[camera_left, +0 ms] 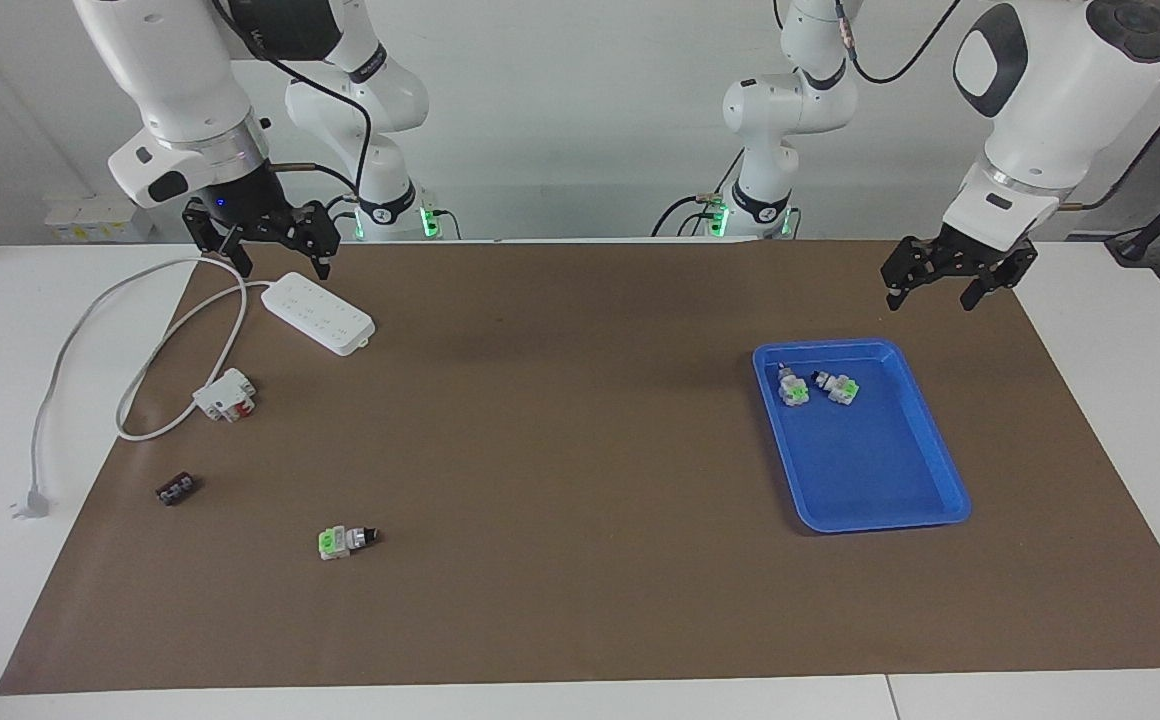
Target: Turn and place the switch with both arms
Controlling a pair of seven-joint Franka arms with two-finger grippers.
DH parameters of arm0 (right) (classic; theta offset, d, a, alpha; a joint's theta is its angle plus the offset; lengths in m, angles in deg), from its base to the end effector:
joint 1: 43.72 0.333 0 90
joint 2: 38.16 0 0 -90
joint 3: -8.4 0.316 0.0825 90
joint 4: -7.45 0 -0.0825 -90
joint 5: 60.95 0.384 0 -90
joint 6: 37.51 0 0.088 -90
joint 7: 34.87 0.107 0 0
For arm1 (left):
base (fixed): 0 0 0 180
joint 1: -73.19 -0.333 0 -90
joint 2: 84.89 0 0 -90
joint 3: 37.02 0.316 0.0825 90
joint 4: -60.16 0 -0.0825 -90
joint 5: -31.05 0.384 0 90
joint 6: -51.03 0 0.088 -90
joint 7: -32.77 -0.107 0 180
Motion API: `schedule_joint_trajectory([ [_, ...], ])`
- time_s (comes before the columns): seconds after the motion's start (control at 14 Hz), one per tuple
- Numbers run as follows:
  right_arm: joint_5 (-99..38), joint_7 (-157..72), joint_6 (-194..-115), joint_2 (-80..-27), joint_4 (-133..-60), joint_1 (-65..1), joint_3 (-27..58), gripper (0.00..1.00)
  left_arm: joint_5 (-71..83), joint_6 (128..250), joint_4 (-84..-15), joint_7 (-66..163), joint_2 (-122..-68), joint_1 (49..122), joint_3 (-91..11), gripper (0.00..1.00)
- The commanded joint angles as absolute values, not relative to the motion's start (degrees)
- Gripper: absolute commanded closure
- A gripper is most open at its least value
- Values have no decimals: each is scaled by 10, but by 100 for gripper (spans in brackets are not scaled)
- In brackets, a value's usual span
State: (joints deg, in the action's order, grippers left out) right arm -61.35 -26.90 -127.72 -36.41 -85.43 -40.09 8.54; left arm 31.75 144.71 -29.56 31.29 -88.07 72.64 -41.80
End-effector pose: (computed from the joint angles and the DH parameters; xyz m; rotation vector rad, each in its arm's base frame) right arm 0.5435 0.0351 0.6179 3.1307 -0.1147 -0.0239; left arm 0.5756 -0.0400 0.6012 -3.1303 0.1570 -0.0219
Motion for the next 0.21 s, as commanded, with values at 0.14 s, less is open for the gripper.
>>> schedule_joint_trajectory([
  [0.14, -610, -266, -1279, -348, -871, -400, 84, 0, 325, 1461, -313, 306, -866, 710, -425, 0],
])
